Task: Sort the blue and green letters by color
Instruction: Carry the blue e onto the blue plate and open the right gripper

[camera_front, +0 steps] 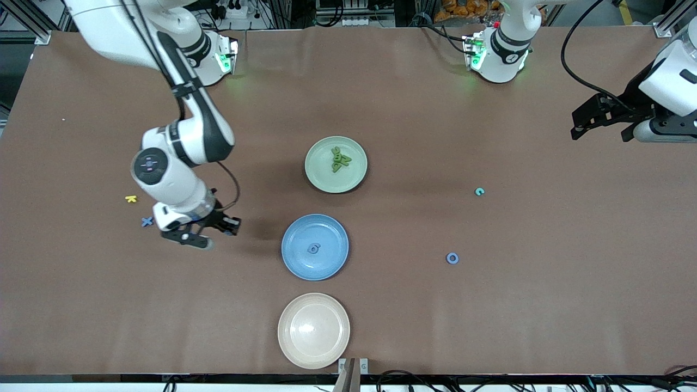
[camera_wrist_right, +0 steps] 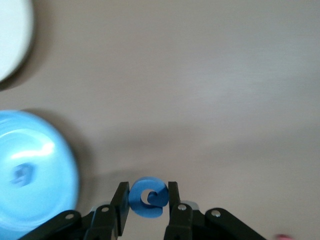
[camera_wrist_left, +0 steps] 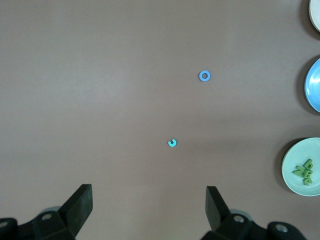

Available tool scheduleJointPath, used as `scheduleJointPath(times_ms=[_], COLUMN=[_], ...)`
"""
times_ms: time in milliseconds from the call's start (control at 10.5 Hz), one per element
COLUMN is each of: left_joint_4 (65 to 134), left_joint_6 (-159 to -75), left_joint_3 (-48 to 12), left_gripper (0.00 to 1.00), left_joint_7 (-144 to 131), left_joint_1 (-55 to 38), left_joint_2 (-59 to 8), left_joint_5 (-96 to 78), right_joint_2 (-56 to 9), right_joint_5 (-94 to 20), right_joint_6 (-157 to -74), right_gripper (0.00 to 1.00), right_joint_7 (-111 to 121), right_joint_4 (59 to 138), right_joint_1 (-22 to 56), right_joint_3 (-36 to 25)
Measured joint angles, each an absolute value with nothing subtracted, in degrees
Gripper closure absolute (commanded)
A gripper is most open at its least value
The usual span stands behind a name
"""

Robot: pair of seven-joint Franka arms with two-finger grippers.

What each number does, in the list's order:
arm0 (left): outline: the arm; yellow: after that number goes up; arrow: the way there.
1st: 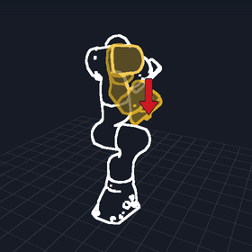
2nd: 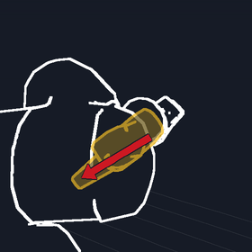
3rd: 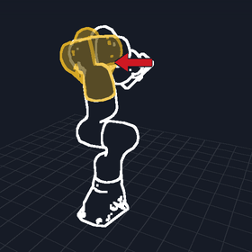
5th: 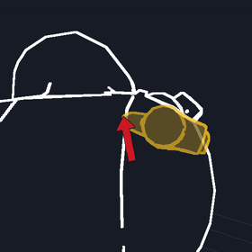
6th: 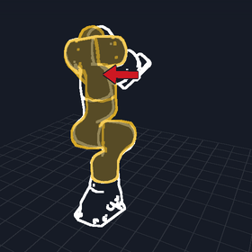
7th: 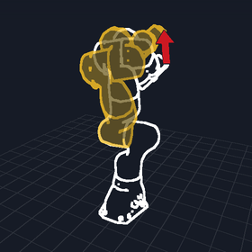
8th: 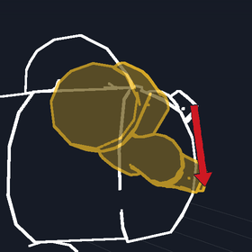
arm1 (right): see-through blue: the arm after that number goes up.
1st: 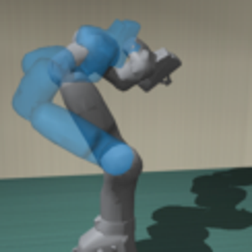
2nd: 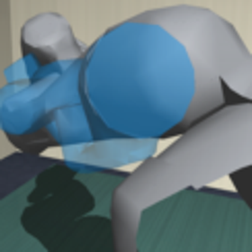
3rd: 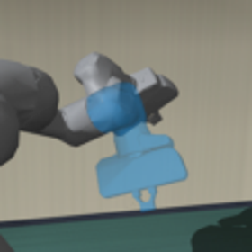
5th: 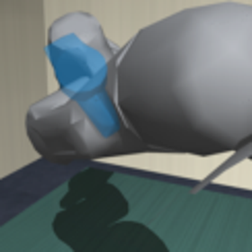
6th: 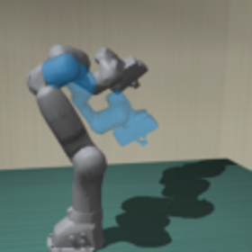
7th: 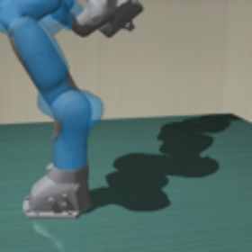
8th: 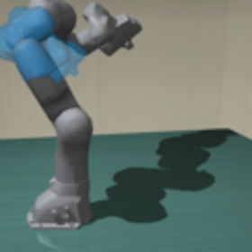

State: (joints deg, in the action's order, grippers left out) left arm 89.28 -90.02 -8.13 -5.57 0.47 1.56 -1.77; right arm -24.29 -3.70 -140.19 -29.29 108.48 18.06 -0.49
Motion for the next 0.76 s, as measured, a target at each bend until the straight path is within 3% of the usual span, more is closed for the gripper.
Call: scheduleJointPath(times_ms=[381,476,571,761], left_joint_4=[89.3,89.3,89.3,89.3], left_joint_6=[-90.0,-90.0,-90.0,-90.0], left_joint_3=[-8.1,-8.1,-8.1,-8.1], left_gripper=[0.0,0.0,0.0,0.0], left_joint_7=[-5.6,-5.6,-5.6,-5.6], left_joint_1=[0.4,0.4,0.4,0.4], left_joint_2=[1.5,1.5,1.5,1.5], left_joint_5=[-1.8,-1.8,-1.8,-1.8], right_joint_2=[-33.3,-35.9,-38.2,-41.2], right_joint_5=[-4.3,-4.4,-4.4,-4.6], right_joint_6=[-143.4,-145.5,-147.3,-148.6], right_gripper=[1.0,0.85,0.01,0.0], right_joint_7=[-30.1,-30.2,-30.2,-30.2], right_joint_4=[97.4,94.8,92.4,88.8], right_joint_1=[27.7,29.1,29.9,30.4], right_joint_3=[-0.5,-0.5,-0.5,-0.5])
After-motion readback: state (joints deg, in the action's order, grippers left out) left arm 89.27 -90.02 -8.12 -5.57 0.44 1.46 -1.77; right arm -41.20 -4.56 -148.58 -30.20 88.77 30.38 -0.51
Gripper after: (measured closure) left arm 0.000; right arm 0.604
